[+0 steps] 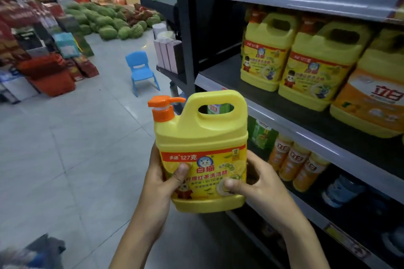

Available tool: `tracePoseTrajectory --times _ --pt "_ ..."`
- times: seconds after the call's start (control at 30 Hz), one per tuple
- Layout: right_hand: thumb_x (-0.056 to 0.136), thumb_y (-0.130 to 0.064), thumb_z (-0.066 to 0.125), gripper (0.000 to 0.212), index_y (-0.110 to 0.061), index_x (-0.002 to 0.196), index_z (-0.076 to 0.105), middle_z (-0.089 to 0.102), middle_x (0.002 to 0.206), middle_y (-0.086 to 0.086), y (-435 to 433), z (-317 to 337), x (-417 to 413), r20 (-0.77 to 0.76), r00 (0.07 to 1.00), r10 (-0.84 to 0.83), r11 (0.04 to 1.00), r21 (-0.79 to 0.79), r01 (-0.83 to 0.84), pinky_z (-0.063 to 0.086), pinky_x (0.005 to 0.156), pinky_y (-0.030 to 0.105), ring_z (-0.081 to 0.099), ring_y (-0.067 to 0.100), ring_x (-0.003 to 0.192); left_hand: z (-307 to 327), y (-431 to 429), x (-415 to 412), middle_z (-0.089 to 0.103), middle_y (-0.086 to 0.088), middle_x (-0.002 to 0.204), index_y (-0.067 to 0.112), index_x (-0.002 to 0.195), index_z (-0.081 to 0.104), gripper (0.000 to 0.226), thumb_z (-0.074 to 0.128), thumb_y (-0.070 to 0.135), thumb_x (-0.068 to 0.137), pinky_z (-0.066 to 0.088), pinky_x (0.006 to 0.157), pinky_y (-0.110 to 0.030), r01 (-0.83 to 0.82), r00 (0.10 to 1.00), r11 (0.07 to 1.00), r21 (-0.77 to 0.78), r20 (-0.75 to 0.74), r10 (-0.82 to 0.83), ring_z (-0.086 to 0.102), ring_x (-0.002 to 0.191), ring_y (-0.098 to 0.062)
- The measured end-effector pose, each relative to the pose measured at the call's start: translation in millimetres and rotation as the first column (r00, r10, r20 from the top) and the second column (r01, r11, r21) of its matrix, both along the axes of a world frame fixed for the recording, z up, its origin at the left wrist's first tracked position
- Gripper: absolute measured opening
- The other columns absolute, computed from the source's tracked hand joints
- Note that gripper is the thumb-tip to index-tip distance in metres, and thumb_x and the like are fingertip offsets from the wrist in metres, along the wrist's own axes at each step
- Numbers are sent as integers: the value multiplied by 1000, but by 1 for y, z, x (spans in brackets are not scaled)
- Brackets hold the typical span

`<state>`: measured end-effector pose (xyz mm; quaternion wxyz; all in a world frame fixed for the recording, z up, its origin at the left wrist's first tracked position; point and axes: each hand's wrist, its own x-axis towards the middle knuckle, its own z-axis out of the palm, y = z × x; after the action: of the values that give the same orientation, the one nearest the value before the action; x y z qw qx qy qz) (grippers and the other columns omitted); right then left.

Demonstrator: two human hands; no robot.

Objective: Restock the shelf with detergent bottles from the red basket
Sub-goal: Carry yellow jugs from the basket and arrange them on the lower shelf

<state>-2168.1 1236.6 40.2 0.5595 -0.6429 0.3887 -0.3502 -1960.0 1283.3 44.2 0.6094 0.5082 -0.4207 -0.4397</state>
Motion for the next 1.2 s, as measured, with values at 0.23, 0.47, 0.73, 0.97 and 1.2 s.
tracePoseTrajectory --times 0.23,0.47,0.73,0.97,1.2 --pt "75 -33 83 57 -27 127 61 72 120 -11 -64 2 78 -115 983 -143 989 -56 138 53 92 22 66 6 115 -9 -81 83 69 9 121 35 137 47 80 79 56 67 59 78 -25 118 993 992 -32 -13 -119 67 111 -12" --pt "64 -25 85 61 -23 122 64 74 112 -12 -104 17 137 -55 890 -452 891 -69 448 55 87 23 68 4 107 12 -187 143 72 10 114 29 131 52 94 85 66 50 58 77 -24 398 917 915 -63 30 -397 69 105 -9" --pt "68 -29 86 55 -33 118 64 71 116 -6 -143 24 133 18 667 -745 644 -241 726 58 87 31 66 10 109 18 -285 119 62 7 130 19 148 34 72 70 15 85 52 89 -24 655 755 725 -214 175 -632 59 122 -13" --pt "74 -13 86 53 -26 121 64 72 113 -9 -207 16 107 75 512 -855 485 -229 844 58 88 31 66 11 109 27 -370 78 58 22 132 22 150 26 71 59 6 90 50 96 -25 743 669 621 -249 271 -692 54 127 -7" --pt "74 -10 83 74 -20 141 52 63 135 0 -280 -6 101 142 490 -860 446 -258 857 48 106 46 57 15 127 16 -437 61 64 28 121 7 147 29 71 62 -2 85 48 87 -13 725 689 640 -256 300 -660 58 114 5"
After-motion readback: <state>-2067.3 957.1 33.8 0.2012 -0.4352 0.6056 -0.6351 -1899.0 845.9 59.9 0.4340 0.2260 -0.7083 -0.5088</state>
